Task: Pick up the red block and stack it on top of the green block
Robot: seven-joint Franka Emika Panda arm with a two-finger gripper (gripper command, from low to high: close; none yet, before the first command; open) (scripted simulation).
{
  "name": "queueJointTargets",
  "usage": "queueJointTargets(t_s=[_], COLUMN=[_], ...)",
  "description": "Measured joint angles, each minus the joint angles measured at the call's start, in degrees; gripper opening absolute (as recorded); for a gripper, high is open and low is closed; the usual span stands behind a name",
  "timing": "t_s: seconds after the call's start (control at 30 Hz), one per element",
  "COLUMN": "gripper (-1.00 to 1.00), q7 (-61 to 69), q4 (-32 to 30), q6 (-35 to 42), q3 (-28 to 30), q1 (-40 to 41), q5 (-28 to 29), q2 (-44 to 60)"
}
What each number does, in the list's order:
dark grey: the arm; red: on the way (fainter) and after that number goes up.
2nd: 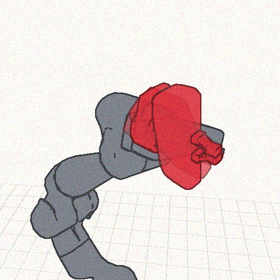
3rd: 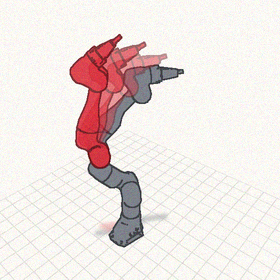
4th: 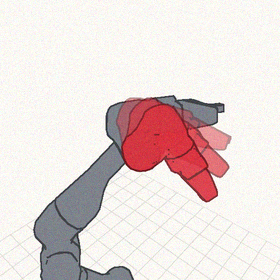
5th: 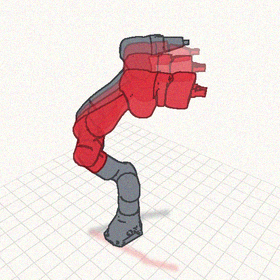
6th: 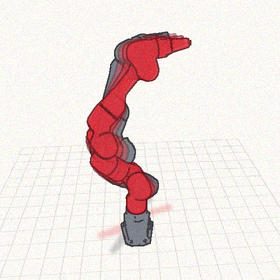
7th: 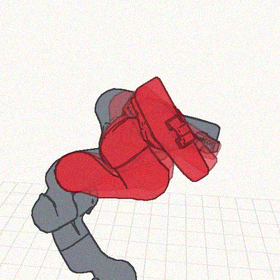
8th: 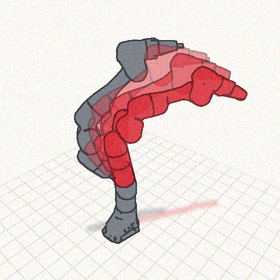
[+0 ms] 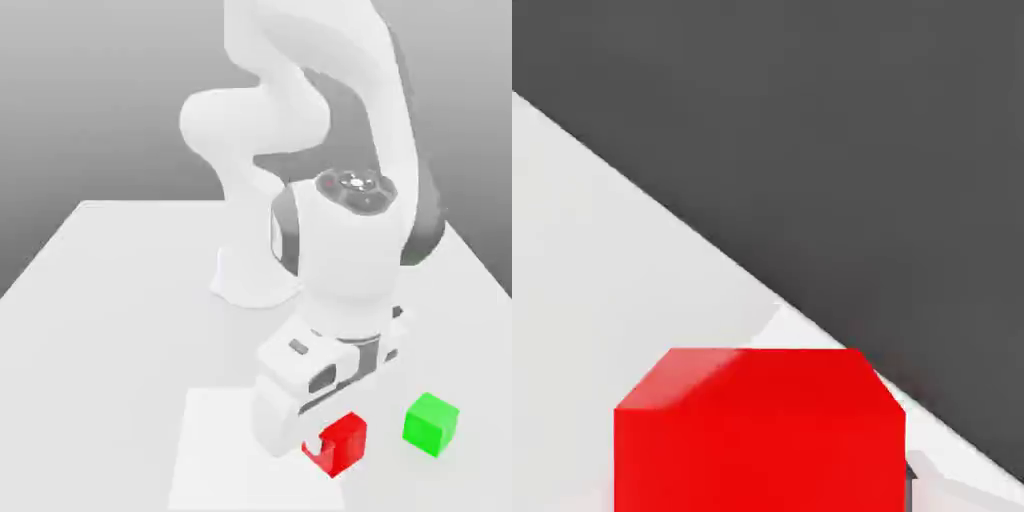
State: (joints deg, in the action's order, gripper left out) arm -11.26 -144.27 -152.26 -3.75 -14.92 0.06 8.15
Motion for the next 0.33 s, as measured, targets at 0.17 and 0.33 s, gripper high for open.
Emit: queueJointTargets(t_s=[0.17, 0.33], gripper=[-1.0, 1.0], q7=[6.6, 5.5], q4=[-3.1, -3.0], q6=[-2.3, -7.3], q3=[-5.4, -4.5], q1=[-6.3, -7.3], q5=[2.6, 5.0], q2=[-0.8, 4.4])
